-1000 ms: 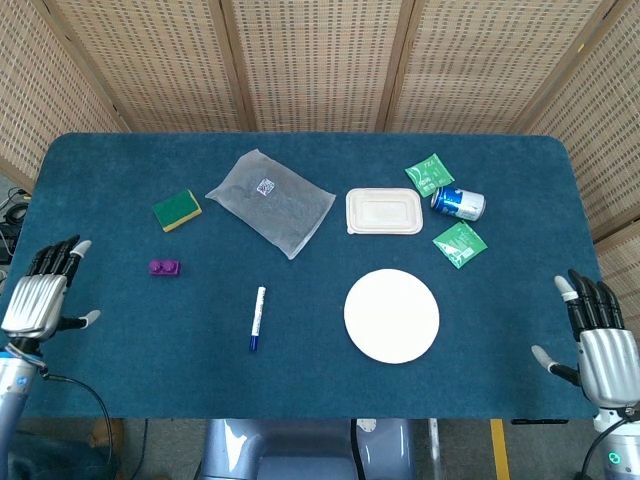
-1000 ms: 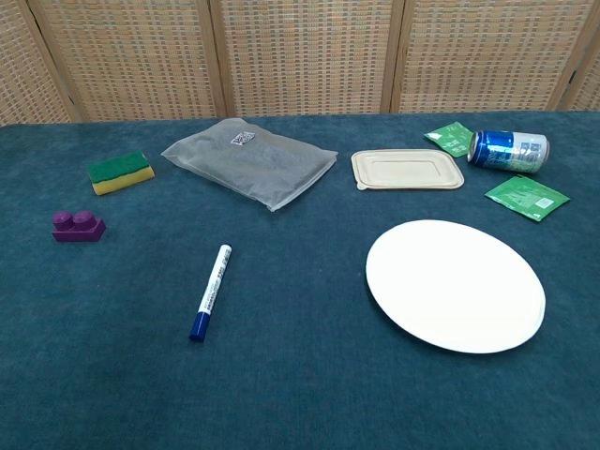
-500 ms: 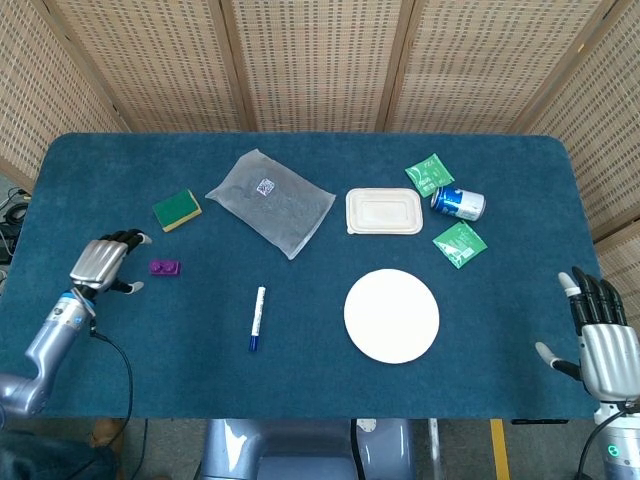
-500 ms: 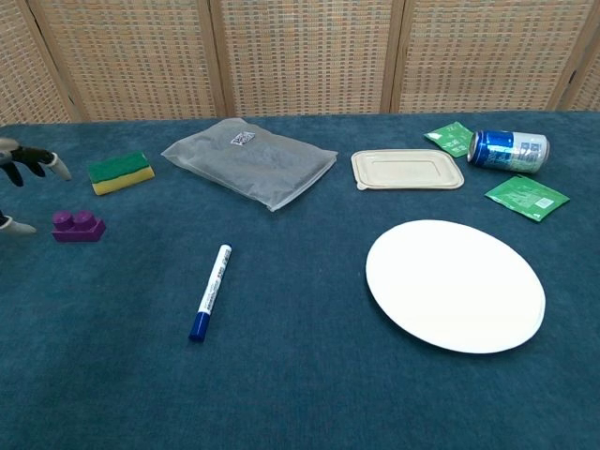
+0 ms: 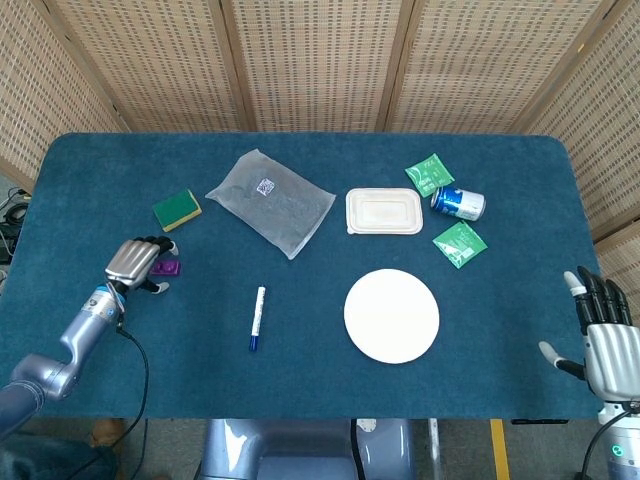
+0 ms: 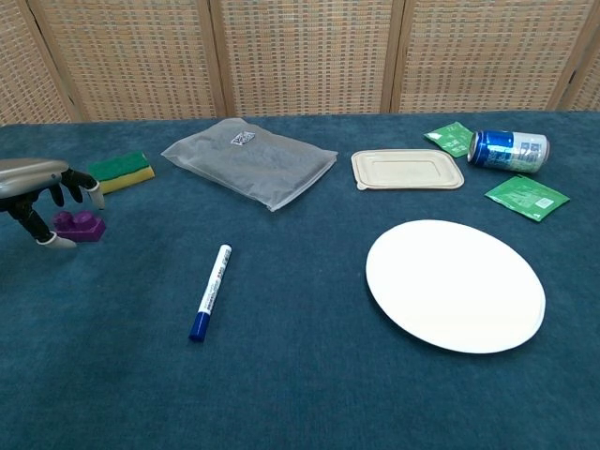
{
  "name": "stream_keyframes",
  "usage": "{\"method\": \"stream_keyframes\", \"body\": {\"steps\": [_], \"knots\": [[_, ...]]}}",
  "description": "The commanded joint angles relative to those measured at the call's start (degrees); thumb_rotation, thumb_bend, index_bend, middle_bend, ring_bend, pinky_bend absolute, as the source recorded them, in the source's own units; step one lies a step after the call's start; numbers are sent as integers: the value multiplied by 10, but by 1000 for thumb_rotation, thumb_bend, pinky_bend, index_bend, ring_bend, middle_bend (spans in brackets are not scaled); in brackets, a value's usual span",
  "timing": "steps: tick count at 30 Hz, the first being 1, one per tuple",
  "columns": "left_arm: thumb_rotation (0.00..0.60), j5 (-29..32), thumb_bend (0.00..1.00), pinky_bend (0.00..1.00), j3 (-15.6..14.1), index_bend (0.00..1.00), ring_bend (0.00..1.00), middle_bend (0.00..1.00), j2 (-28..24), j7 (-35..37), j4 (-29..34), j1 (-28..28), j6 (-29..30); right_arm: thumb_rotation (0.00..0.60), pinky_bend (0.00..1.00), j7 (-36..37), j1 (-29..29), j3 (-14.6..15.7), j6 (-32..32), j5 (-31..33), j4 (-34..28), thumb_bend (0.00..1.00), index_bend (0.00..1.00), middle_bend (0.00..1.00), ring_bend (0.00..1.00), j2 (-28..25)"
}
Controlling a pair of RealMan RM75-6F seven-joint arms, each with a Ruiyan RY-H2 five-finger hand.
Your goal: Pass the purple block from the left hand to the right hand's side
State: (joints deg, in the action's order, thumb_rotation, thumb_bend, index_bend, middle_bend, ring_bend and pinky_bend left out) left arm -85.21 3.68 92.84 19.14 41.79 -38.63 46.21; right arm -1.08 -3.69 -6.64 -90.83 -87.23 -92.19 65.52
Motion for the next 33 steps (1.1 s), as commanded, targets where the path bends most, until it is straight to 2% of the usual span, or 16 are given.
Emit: {"method": "stream_keyframes", "body": {"steps": [1, 12, 18, 20, 25, 29, 33], "knots": [[600, 4, 238, 335, 1, 381, 306, 320, 6, 2, -10, -6, -3, 600, 0, 3, 0, -1, 1, 2, 0, 0, 21, 0, 0, -1], [600, 16, 276, 444, -6, 514, 424, 444, 10, -2, -18, -13, -28, 600, 0, 11, 0, -2, 3, 5, -2, 0, 24, 0, 0, -5], [600, 18, 301, 465, 1, 542, 447, 468, -13, 1, 10, -11, 1, 600, 0, 16, 1, -2, 2, 5, -5, 0, 23, 0, 0, -7], [600, 14, 307, 465, 5, 543, 448, 468, -29, -6, 37, -12, 19, 600, 0, 18, 2, -3, 1, 6, -6, 0, 23, 0, 0, -9], [600, 17, 306, 463, 24, 543, 449, 470, -73, -43, 151, -27, 37, 600, 0, 22, 3, -4, 1, 7, -8, 0, 26, 0, 0, -12], [600, 31, 330, 460, 48, 542, 448, 470, -86, -100, 229, -56, 24, 600, 0, 22, 2, -4, 4, 10, -8, 0, 44, 0, 0, -13], [600, 59, 331, 458, 70, 540, 448, 469, -86, -143, 276, -83, -4, 600, 0, 25, 2, -5, 6, 15, -7, 0, 56, 0, 0, -14]]}}
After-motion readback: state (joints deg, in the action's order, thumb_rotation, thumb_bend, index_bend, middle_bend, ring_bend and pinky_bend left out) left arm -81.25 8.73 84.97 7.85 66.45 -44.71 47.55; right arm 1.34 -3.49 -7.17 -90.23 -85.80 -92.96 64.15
